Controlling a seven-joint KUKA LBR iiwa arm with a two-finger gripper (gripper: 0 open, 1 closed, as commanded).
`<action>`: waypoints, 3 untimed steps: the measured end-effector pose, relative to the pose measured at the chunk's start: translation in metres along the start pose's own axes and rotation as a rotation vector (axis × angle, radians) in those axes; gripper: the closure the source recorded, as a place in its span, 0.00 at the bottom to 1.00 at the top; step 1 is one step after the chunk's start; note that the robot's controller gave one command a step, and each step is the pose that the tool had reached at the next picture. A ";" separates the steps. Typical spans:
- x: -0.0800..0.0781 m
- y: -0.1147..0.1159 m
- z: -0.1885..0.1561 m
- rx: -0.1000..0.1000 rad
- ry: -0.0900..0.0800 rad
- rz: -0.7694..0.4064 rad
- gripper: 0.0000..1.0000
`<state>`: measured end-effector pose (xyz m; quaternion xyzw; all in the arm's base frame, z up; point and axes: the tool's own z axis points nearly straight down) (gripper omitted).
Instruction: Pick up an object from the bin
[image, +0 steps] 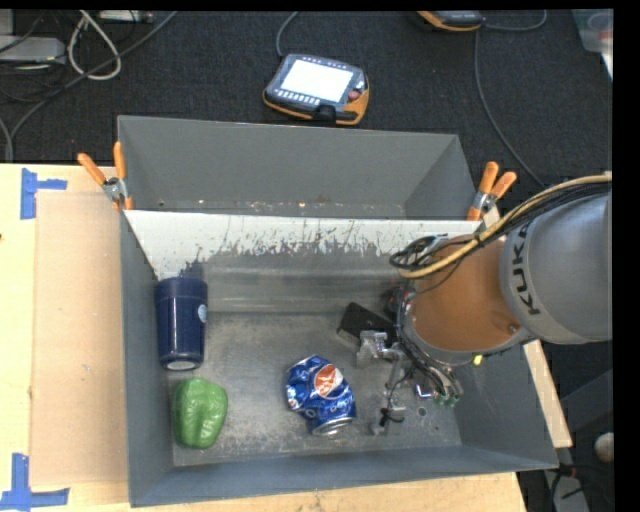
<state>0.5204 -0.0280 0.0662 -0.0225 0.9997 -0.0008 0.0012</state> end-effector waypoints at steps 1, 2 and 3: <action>-0.004 0.010 -0.003 -0.004 -0.004 -0.005 0.00; 0.048 -0.023 -0.003 -0.003 0.004 -0.252 1.00; 0.048 -0.023 -0.003 -0.003 0.003 -0.252 1.00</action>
Offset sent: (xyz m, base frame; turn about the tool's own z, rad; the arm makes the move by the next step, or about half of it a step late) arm -0.0462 -0.0259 0.0038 -0.2555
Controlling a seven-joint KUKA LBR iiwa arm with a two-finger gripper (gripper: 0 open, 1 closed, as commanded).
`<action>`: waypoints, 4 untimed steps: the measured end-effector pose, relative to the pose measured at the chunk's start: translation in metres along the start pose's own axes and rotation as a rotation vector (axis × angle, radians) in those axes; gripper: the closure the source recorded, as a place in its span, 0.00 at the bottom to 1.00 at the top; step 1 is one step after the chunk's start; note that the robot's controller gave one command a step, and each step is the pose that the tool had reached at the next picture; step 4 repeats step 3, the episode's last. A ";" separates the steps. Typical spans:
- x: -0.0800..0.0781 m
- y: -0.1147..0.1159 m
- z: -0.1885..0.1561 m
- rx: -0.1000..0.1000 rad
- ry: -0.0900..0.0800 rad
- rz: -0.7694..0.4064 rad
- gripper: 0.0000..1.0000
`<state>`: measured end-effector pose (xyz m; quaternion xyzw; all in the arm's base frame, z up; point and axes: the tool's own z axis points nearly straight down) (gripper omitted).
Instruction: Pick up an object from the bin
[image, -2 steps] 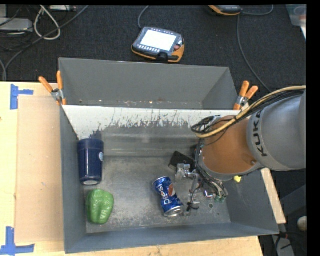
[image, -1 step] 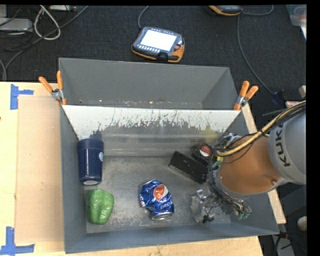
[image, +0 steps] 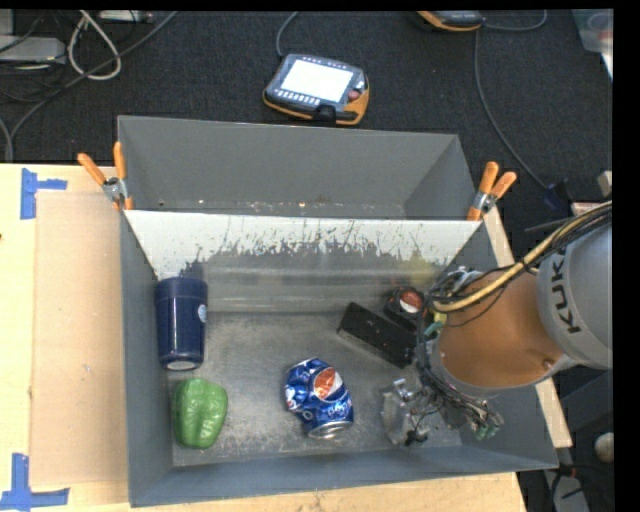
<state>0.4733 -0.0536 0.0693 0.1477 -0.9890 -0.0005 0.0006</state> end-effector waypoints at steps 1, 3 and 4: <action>0.000 0.001 -0.013 -0.001 0.001 0.001 1.00; 0.000 0.002 -0.091 -0.002 0.003 0.002 1.00; 0.000 0.002 -0.091 -0.002 0.003 0.002 1.00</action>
Offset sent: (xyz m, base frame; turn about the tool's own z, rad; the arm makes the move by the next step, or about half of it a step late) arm -0.0005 0.0005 0.1214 0.0009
